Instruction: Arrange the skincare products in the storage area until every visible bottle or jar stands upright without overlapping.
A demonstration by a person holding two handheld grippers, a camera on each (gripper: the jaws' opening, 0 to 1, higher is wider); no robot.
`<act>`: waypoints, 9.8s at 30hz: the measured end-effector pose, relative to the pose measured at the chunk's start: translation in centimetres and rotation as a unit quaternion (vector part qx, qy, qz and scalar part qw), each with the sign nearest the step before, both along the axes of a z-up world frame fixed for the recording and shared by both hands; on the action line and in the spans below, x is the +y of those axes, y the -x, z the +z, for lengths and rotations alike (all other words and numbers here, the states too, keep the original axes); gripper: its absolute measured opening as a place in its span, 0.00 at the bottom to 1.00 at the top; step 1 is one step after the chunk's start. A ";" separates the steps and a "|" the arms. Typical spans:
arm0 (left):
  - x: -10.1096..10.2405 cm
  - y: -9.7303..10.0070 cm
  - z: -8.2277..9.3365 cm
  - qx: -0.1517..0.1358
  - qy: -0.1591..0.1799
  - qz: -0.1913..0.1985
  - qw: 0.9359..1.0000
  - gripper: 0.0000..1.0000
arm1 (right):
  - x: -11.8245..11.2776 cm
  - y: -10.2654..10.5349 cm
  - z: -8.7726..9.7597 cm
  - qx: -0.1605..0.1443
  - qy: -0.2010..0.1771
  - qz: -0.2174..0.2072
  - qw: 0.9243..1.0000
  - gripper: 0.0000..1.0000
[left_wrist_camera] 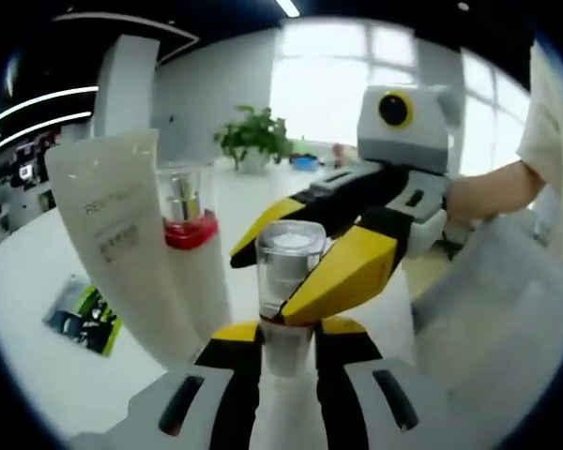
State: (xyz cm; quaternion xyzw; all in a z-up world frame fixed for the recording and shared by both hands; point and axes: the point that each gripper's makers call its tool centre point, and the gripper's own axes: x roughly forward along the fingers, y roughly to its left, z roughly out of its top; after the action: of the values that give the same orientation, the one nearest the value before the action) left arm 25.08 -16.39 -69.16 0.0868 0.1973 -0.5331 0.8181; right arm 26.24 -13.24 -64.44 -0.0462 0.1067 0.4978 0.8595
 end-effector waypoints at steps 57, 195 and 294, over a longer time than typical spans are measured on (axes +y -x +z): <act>2.0 -0.7 -2.8 0.012 -0.047 0.027 0.998 0.16 | -3.0 0.6 -6.5 0.071 0.089 -0.013 0.993 0.20; 16.5 0.9 6.3 0.017 -0.069 0.184 0.980 0.58 | -1.9 2.2 2.6 0.066 0.111 -0.114 0.985 0.65; 20.3 2.9 5.1 0.031 -0.095 0.169 0.981 0.99 | 0.9 3.8 2.4 0.063 0.127 -0.078 0.987 1.00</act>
State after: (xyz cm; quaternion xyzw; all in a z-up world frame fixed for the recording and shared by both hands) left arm 22.22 3.92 -64.05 0.1126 0.2845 -0.3683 0.8779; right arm 22.45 -12.30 -62.02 -0.1150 0.2264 0.4136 0.8743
